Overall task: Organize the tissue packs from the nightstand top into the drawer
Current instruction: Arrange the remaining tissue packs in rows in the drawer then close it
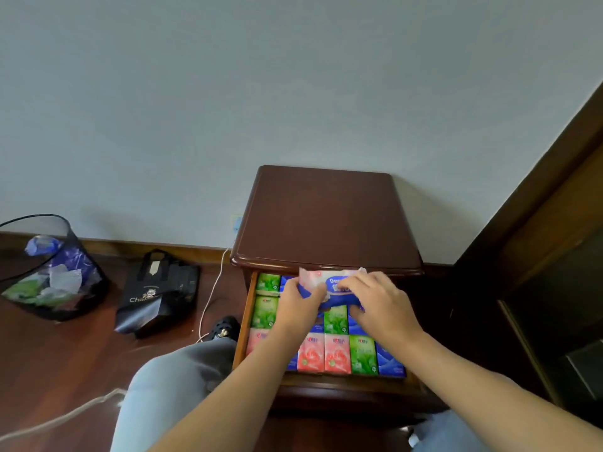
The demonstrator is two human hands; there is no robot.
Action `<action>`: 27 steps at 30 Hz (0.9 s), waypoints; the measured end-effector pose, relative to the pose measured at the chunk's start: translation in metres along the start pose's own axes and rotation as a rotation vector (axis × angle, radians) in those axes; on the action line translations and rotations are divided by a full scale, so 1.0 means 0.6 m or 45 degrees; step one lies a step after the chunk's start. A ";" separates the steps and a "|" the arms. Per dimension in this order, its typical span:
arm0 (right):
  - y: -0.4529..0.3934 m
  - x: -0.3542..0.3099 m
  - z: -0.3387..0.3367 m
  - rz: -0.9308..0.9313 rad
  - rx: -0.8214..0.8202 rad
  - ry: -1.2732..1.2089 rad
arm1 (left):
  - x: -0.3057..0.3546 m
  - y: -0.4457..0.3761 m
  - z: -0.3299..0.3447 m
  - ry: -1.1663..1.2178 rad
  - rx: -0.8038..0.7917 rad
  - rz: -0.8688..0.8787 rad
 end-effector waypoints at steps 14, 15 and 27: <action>0.122 0.052 0.103 0.316 -0.154 -0.205 | -0.088 0.024 0.031 -0.422 -0.137 -0.032; 0.124 0.056 0.106 0.339 -0.157 -0.211 | -0.088 0.021 0.032 -0.456 -0.140 -0.020; 0.176 0.052 0.080 0.402 0.074 -0.403 | -0.058 0.082 -0.009 -0.786 0.050 0.480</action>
Point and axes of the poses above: each hand's wrist, its own y-axis away from the middle knuckle, its own z-axis out of the palm, x = y × z, the point moved 7 cm from there along -y, towards the middle knuckle, and after that the axes turned 4 degrees about -y, right-handed, at the moved point
